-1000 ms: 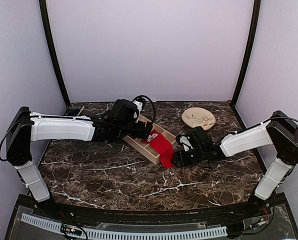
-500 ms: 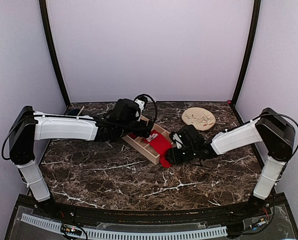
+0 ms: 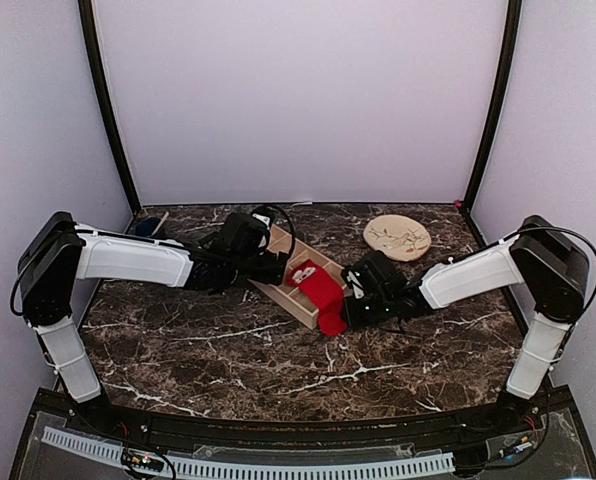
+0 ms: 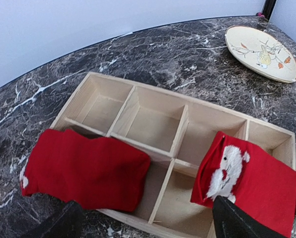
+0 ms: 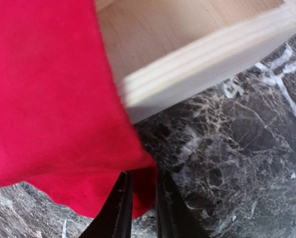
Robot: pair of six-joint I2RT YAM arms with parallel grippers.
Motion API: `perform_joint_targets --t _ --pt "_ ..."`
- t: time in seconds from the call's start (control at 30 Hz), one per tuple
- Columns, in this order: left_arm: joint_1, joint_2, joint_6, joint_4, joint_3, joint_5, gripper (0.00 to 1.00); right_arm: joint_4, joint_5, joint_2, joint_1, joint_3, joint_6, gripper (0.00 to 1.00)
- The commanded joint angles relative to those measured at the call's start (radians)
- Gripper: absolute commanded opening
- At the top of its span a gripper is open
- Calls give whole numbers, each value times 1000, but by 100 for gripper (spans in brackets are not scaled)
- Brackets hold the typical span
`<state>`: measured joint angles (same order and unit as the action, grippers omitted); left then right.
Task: Roll the socks
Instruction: Pick up the sock from the storage box.
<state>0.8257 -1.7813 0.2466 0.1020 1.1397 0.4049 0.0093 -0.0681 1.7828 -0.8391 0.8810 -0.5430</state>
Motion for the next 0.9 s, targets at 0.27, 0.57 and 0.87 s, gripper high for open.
perform_joint_targets --t 0.27,0.57,0.87 --pt "-5 36 110 -55 -85 4 93 -176 22 -42 -18 6 33 0" --pt "-5 63 117 -78 -93 7 93 -252 43 -153 -46 -5 66 0" --pt "-5 93 127 -91 -101 -1 93 -312 67 -267 -74 -10 72 4"
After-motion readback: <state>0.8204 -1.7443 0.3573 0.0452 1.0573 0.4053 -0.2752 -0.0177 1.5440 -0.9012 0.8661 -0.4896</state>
